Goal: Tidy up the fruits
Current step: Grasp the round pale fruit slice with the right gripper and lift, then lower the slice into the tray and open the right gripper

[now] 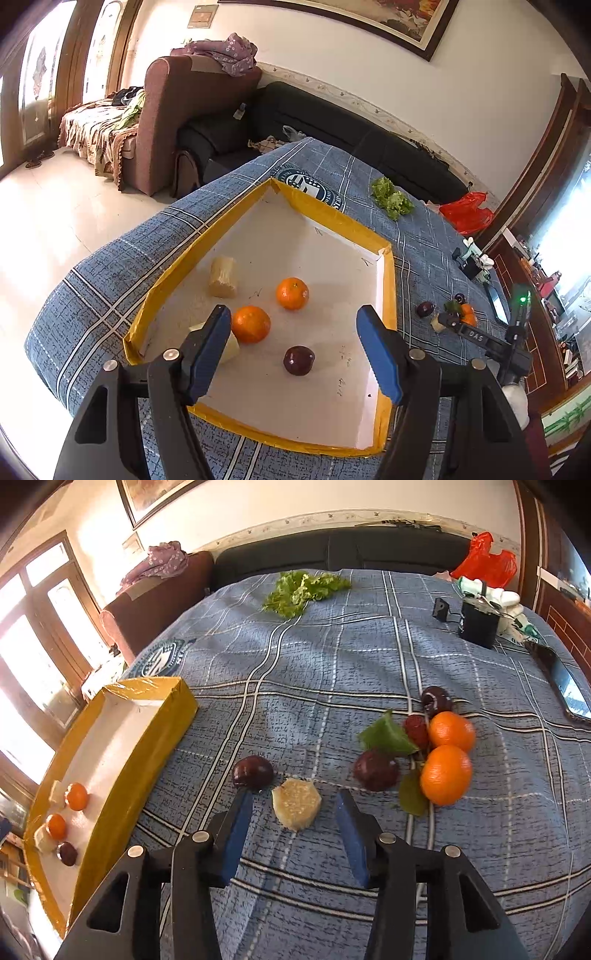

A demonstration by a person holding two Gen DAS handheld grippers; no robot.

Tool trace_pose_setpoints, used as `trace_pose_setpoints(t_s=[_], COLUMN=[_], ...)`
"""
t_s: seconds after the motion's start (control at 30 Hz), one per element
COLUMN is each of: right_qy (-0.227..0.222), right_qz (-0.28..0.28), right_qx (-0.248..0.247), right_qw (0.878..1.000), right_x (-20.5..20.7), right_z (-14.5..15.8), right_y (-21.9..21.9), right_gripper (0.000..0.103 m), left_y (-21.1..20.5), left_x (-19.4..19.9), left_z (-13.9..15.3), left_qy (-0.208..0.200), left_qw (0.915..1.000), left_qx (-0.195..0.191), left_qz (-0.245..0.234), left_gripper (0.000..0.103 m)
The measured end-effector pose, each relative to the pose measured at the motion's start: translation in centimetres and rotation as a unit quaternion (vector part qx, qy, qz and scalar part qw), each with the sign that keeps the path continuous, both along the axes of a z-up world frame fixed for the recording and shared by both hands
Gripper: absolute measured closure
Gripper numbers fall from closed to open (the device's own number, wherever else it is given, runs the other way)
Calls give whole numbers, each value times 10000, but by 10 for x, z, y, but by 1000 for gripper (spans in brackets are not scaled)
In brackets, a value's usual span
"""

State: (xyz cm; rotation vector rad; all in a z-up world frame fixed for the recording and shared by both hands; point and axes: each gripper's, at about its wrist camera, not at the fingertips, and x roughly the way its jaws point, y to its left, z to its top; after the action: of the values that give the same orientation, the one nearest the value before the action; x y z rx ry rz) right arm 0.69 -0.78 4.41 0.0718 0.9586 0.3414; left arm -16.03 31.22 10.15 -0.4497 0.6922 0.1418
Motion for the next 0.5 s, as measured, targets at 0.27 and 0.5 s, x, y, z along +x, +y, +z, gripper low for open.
trace_pose_setpoints(t_s=[0.27, 0.5], right_qy=[-73, -593], right_qz=[-149, 867], right_qx=[-85, 544], right_qw=[9998, 9930], right_x=[-4, -52], right_z=[-4, 71], right_y=[-1, 54], right_gripper=[72, 71], left_y=[12, 40], left_x=[-3, -8], left_z=[3, -1], left_qy=[-44, -21], left_qw=[9999, 9973], left_qx=[-16, -108], left_qz=[166, 720], left_gripper=[33, 32])
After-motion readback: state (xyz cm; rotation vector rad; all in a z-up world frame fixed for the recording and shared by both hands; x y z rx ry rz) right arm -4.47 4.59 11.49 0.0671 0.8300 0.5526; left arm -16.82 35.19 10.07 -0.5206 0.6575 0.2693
